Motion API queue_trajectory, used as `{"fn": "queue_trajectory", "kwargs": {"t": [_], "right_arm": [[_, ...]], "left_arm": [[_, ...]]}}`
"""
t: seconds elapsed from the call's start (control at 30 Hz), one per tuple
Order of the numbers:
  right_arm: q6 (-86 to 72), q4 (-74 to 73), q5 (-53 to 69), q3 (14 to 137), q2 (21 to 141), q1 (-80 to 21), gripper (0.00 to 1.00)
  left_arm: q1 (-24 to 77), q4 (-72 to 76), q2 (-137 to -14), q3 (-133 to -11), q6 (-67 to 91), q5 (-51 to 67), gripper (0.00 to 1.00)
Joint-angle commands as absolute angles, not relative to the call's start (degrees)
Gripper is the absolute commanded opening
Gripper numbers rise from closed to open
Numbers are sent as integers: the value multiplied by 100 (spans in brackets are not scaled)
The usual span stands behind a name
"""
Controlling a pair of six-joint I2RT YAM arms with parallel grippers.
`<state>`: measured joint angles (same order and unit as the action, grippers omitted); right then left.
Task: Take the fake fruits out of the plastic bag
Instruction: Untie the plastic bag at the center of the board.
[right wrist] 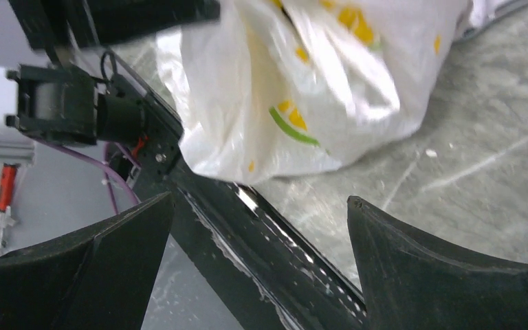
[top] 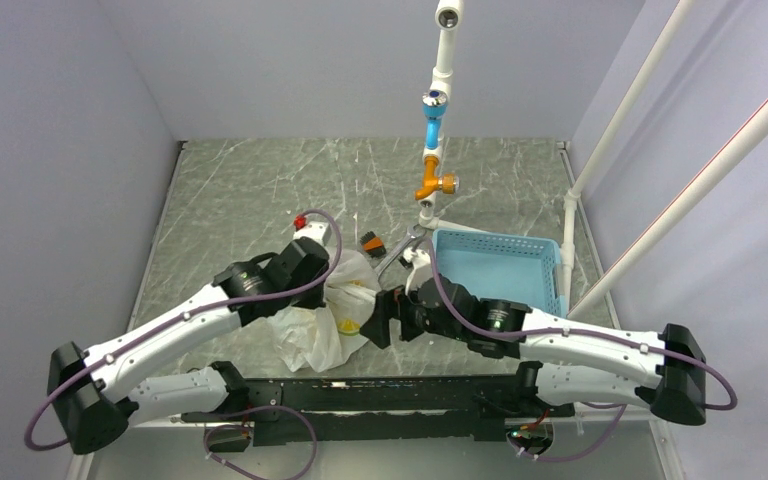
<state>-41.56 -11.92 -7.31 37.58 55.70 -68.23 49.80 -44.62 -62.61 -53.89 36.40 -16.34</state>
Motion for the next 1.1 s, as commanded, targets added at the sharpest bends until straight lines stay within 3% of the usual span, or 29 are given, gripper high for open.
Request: {"fn": "queue_trajectory", "kwargs": {"t": [0.0, 0.23, 0.4, 0.63, 0.93, 1.07], "right_arm": [[-3973, -904, -461, 4619, 6048, -6713, 97], [-3538, -740, -828, 5338, 6693, -6710, 81], [-3081, -654, -881, 5854, 7409, -6711, 54], [-1370, -96, -185, 6138, 8123, -6847, 56], [249, -621, -789, 6598, 8898, -7127, 60], [318, -346, -814, 6489, 8941, -7279, 54]], "left_arm": [[5001, -4111, -5645, -4884, 3819, -1195, 0], [5005, -3899, -4569, -4061, 4008, -1159, 0], [5006, -3992, -4132, -3839, 3898, -1140, 0], [5004, -3982, -4066, -3588, 3491, -793, 0], [5002, -3867, -3459, -3228, 3701, -619, 0], [5001, -3958, -3191, -3224, 3820, -777, 0]]}}
